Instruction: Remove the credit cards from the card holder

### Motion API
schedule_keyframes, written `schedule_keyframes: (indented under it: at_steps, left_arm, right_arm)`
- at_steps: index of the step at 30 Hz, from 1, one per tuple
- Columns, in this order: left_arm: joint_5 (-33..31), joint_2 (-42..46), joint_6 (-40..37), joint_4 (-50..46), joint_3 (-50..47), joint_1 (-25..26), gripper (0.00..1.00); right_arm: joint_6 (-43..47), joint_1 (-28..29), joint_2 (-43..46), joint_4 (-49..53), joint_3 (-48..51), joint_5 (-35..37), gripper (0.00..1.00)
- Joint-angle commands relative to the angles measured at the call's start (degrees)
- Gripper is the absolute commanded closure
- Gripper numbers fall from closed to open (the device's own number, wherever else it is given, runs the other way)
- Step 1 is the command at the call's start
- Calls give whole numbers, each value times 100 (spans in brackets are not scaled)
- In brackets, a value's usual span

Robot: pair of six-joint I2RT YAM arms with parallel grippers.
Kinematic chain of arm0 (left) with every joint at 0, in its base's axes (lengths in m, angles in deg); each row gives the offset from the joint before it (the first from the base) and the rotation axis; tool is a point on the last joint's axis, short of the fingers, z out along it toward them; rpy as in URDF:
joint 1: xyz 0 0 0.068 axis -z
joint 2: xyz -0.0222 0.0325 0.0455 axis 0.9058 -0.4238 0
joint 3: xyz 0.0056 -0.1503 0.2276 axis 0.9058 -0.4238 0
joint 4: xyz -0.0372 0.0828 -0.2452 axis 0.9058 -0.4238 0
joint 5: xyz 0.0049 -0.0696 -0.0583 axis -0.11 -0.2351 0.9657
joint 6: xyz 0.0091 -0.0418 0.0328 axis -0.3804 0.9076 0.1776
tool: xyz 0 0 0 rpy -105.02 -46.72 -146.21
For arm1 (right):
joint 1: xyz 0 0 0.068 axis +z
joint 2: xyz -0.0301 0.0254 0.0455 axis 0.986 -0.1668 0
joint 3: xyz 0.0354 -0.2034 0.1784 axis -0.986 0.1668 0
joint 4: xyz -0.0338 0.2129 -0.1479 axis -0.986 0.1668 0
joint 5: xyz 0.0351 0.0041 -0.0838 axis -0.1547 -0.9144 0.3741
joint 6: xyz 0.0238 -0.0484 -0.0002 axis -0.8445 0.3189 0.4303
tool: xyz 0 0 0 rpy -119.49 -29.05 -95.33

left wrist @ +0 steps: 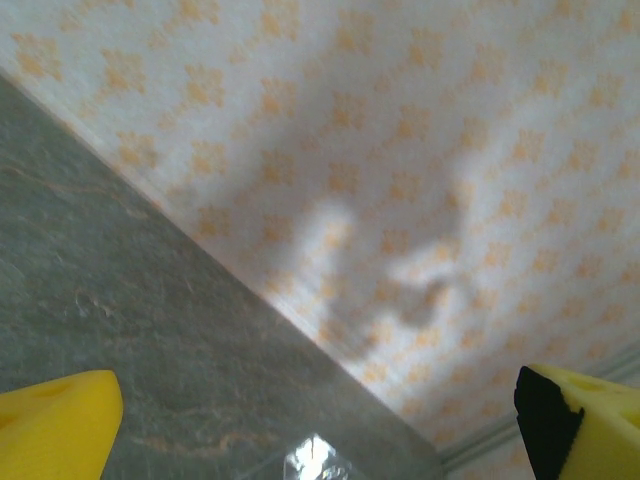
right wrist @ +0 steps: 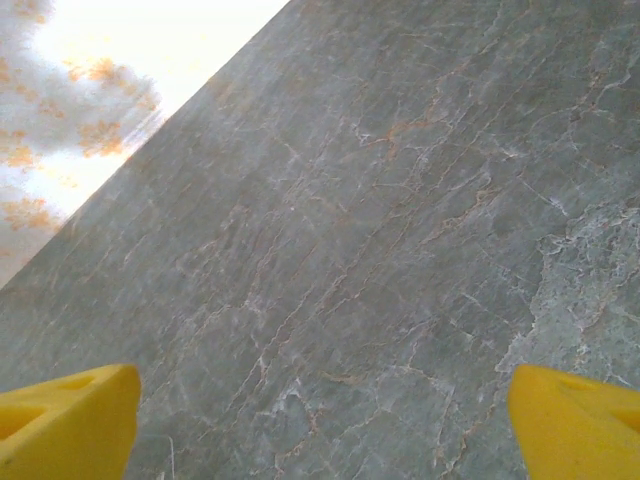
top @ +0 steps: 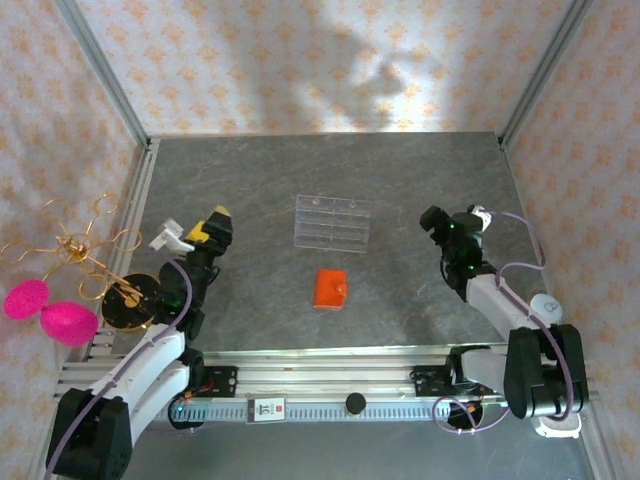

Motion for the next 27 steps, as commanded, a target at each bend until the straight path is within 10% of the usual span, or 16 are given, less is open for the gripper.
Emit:
schedule_keyframes:
  at_steps: [1, 16, 27]
  left_arm:
    - [-204, -66, -519, -300, 101, 322, 1]
    - [-579, -1527, -436, -691, 467, 2683, 9]
    - [736, -2846, -151, -285, 403, 2980, 35]
  right_arm:
    - [162, 30, 162, -90, 24, -246, 7]
    - [-19, 1131, 708, -114, 743, -1764, 22]
    - [-139, 2990, -697, -534, 634, -1837, 39]
